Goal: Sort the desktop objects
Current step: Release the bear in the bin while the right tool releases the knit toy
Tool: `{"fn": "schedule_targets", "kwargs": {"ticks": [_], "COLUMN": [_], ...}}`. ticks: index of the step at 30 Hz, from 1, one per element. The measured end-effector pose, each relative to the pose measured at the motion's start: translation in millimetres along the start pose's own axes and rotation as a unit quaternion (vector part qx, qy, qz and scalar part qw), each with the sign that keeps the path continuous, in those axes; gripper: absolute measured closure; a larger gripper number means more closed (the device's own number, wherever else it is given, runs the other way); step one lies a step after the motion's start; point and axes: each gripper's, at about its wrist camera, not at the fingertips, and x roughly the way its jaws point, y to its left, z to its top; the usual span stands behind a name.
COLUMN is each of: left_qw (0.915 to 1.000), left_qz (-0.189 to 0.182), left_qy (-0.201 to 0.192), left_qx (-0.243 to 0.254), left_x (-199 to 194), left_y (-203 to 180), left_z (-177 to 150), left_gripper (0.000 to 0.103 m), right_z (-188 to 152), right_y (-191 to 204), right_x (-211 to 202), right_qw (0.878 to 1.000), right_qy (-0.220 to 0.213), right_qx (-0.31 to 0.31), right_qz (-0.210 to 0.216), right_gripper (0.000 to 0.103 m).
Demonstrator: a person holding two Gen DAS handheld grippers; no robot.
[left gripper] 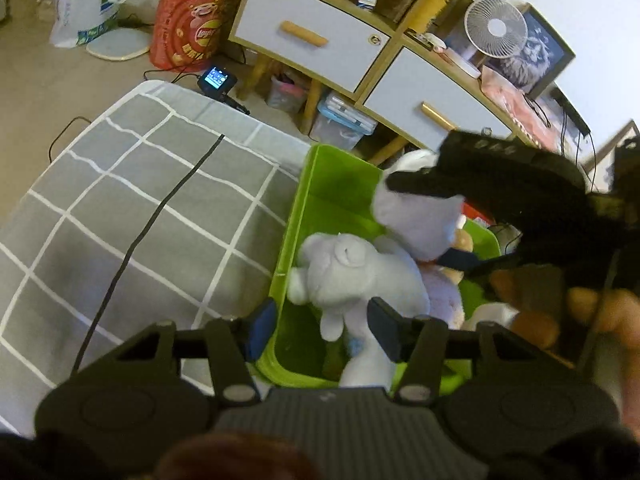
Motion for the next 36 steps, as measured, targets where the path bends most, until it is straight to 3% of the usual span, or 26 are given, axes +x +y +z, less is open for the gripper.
{"fn": "schedule_targets", "kwargs": {"ticks": [7, 10, 14, 18, 26, 36], "left_qw": [0.9999, 0.9995, 0.9985, 0.9971, 0.9960, 0.9965], "left_qz": [-0.002, -0.011, -0.026, -0.046, -0.049, -0.052], "left_qy": [0.002, 0.008, 0.017, 0.033, 0.056, 0.060], "left_qx": [-0.014, -0.027, -0.045, -0.052, -0.051, -0.026], "left_x": [2, 2, 3, 4, 3, -15], "left_y": [1, 6, 11, 13, 14, 3], "left_z": [2, 4, 7, 9, 8, 6], "left_gripper": [0.051, 0.051, 0.043, 0.029, 0.017, 0.005], "right_z": [-11, -10, -9, -10, -14, -32], "right_y": [15, 16, 15, 9, 3, -16], "right_x": [41, 44, 39, 24, -27, -90], "right_qw": [0.998, 0.998, 0.998, 0.999, 1.000, 0.999], "right_qy": [0.027, 0.027, 0.028, 0.026, 0.009, -0.022], "right_qx": [-0.042, -0.049, -0.044, -0.015, -0.006, -0.004], "right_qz": [-0.034, -0.039, -0.034, -0.016, -0.012, -0.042], "right_gripper": [0.031, 0.030, 0.027, 0.025, 0.020, 0.018]}}
